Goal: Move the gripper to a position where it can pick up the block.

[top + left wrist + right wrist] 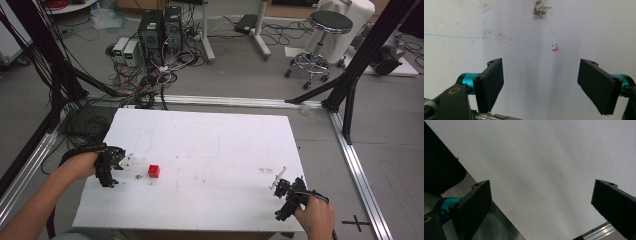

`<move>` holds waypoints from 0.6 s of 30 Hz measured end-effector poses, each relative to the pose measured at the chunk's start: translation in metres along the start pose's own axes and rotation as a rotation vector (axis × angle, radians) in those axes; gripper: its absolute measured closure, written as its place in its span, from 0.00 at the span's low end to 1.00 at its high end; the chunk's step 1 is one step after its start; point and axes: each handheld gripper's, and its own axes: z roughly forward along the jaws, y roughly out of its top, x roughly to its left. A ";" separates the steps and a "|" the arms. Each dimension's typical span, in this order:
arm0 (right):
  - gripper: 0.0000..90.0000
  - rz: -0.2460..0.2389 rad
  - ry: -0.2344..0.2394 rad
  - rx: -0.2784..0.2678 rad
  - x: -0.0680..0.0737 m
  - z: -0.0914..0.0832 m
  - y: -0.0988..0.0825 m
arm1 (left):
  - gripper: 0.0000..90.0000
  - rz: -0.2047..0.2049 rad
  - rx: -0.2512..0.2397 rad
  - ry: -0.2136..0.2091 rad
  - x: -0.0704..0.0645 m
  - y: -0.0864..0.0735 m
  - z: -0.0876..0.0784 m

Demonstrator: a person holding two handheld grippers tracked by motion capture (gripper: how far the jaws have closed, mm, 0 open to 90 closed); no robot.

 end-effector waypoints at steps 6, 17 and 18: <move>0.03 -0.003 0.007 0.001 0.000 0.001 0.002 | 0.24 0.027 0.013 0.001 0.008 0.006 -0.001; 0.03 -0.005 0.009 -0.002 0.000 0.001 0.000 | 0.24 0.072 -0.001 -0.013 0.022 0.027 -0.003; 0.03 -0.005 0.009 -0.003 -0.001 0.001 0.000 | 0.24 0.074 -0.008 -0.009 0.023 0.029 -0.003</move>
